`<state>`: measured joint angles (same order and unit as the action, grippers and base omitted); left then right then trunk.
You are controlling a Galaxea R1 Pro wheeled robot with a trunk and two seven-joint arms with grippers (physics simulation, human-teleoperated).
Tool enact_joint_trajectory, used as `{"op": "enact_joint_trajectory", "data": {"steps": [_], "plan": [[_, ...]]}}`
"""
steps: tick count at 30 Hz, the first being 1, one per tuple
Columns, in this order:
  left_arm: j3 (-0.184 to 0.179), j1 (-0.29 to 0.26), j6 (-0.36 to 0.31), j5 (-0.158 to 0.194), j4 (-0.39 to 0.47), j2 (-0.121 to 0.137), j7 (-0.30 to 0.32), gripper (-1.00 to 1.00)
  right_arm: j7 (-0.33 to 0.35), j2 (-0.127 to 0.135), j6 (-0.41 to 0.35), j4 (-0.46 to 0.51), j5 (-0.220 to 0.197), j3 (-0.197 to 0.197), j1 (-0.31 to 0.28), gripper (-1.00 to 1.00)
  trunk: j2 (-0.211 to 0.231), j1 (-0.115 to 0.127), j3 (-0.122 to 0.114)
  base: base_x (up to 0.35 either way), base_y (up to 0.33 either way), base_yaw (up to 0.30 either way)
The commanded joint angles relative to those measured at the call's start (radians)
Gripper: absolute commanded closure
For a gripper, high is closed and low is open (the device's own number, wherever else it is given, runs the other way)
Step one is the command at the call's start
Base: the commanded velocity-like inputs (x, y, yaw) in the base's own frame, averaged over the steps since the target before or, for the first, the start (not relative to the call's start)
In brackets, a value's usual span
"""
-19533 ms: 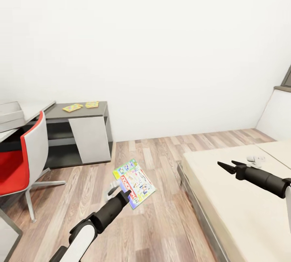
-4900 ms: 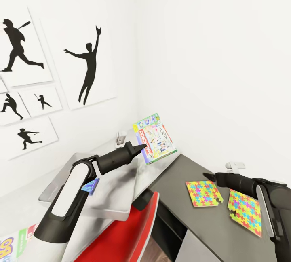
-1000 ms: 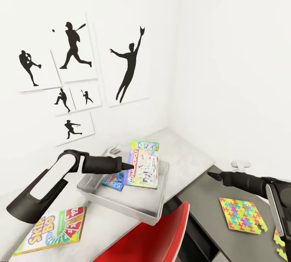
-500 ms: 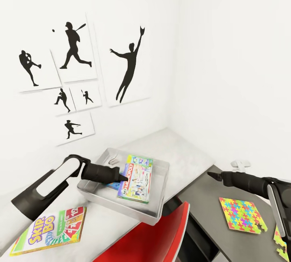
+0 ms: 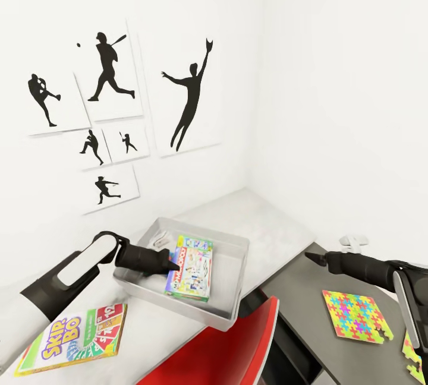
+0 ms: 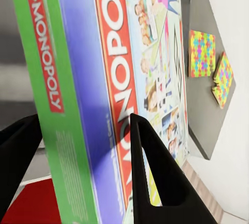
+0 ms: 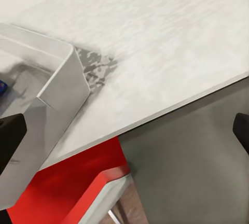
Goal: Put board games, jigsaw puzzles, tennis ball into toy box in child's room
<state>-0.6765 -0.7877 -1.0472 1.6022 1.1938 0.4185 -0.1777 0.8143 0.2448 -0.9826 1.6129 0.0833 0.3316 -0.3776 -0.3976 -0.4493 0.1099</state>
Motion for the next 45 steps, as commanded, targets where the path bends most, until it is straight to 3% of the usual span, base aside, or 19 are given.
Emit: {"op": "enact_joint_trajectory", "data": {"steps": [1,8,24,32,38,43,45], "plan": [[-0.002,-0.005,0.0,0.011,-0.003,0.001,-0.01,1.0,0.009,0.0,-0.004,0.001,0.009,0.001,-0.001,-1.0,-0.002,-0.001,0.002,0.0,0.0,0.0],[-0.002,-0.035,0.0,0.012,-0.023,-0.008,-0.006,1.0,0.01,0.001,-0.004,0.001,0.008,0.001,0.0,-1.0,-0.002,-0.001,0.002,0.0,0.0,0.0],[-0.012,-0.114,0.0,0.007,-0.125,-0.09,-0.005,1.0,0.007,0.0,-0.007,0.002,0.007,0.0,-0.001,-1.0,-0.002,-0.001,0.002,0.0,0.0,0.0],[-0.082,-0.126,0.0,-0.007,-0.143,-0.106,0.015,1.0,0.006,0.001,-0.01,0.002,0.007,-0.001,-0.001,-1.0,-0.002,-0.001,0.002,0.0,0.0,0.0],[-0.114,-0.131,0.0,-0.04,-0.146,-0.108,0.068,1.0,0.006,0.001,-0.01,0.002,0.007,-0.002,-0.002,-1.0,-0.002,-0.001,0.002,0.0,0.0,0.0],[-0.124,-0.133,0.0,-0.117,-0.15,-0.109,0.132,1.0,0.006,0.001,-0.01,0.002,0.007,-0.002,-0.003,-1.0,-0.002,-0.001,0.002,0.0,0.0,0.0],[-0.125,-0.134,0.0,-0.133,-0.154,-0.11,0.148,1.0,0.006,0.001,-0.01,0.002,0.007,-0.002,-0.003,-1.0,-0.002,-0.001,0.002,0.0,0.0,0.0]]}}
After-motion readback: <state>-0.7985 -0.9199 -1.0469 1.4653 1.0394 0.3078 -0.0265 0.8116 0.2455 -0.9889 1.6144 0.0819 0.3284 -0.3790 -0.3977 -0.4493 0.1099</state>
